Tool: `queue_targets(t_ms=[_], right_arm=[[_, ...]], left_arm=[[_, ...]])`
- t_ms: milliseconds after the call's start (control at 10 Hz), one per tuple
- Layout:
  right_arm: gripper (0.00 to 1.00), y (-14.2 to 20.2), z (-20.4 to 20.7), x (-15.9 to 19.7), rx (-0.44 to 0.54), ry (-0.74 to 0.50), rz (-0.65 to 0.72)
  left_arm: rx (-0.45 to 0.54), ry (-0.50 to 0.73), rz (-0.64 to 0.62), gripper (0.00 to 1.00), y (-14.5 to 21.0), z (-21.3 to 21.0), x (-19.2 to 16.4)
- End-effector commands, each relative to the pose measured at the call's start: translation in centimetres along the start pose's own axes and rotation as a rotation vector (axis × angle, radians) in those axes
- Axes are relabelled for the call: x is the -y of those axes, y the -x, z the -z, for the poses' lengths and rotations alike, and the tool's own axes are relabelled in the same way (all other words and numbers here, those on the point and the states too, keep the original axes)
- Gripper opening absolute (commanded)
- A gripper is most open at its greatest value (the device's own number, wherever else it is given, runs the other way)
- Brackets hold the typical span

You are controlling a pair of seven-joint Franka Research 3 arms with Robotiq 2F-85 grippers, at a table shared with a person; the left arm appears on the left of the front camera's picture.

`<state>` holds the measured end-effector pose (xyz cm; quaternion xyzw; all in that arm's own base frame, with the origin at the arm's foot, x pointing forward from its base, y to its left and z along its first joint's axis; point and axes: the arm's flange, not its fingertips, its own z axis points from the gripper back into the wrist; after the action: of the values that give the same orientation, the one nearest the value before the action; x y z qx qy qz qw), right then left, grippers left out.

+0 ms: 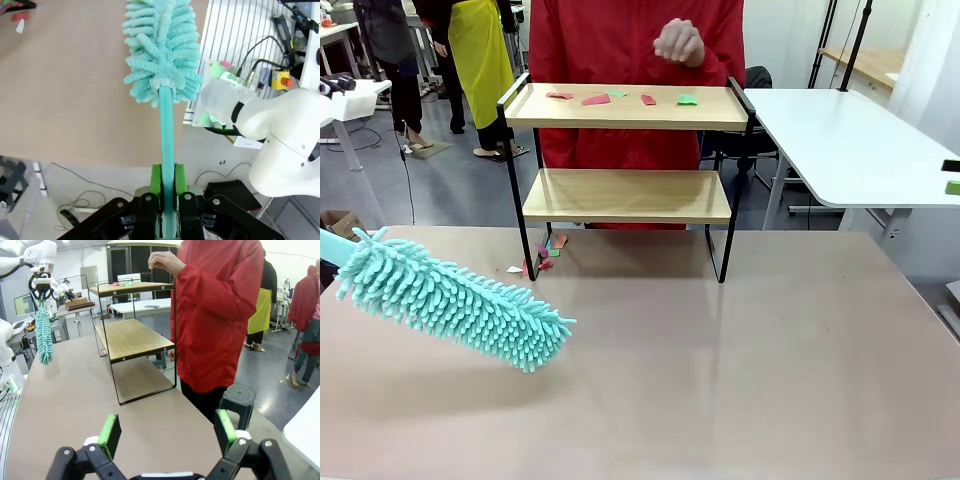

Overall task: Clean the shelf.
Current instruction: Clean the specific section of the Shelf indicated by the human with the Duster.

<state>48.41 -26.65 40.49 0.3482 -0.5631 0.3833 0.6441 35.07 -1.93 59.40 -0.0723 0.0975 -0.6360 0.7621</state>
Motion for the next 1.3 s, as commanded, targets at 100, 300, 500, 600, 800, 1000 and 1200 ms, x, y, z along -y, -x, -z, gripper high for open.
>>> queue_targets(t_ms=[100,300,500,600,800,1000,1200], right_arm=[[1.00,-0.42,0.11,-0.10,-0.001,-0.001,-0.008],[1.00,-0.42,0.11,-0.10,-0.001,-0.001,-0.008],[1.00,-0.42,0.11,-0.10,-0.001,-0.001,-0.008],[1.00,-0.42,0.11,-0.10,-0.001,-0.001,-0.008],[1.00,-0.42,0.11,-0.10,-0.001,-0.001,-0.008],[1.00,-0.42,0.11,-0.10,-0.001,-0.001,-0.008],[1.00,-0.42,0.11,-0.10,-0.001,-0.001,-0.008]], left_arm=[[0.004,-0.005,-0.003,0.13,-0.06,-0.02,0.26],[0.004,-0.005,-0.003,0.13,-0.06,-0.02,0.26],[0.004,-0.005,-0.003,0.13,-0.06,-0.02,0.26],[0.004,-0.005,-0.003,0.13,-0.06,-0.02,0.26],[0.004,-0.005,-0.003,0.13,-0.06,-0.02,0.26],[0.004,-0.005,-0.003,0.13,-0.06,-0.02,0.26],[0.004,-0.005,-0.003,0.13,-0.06,-0.02,0.26]])
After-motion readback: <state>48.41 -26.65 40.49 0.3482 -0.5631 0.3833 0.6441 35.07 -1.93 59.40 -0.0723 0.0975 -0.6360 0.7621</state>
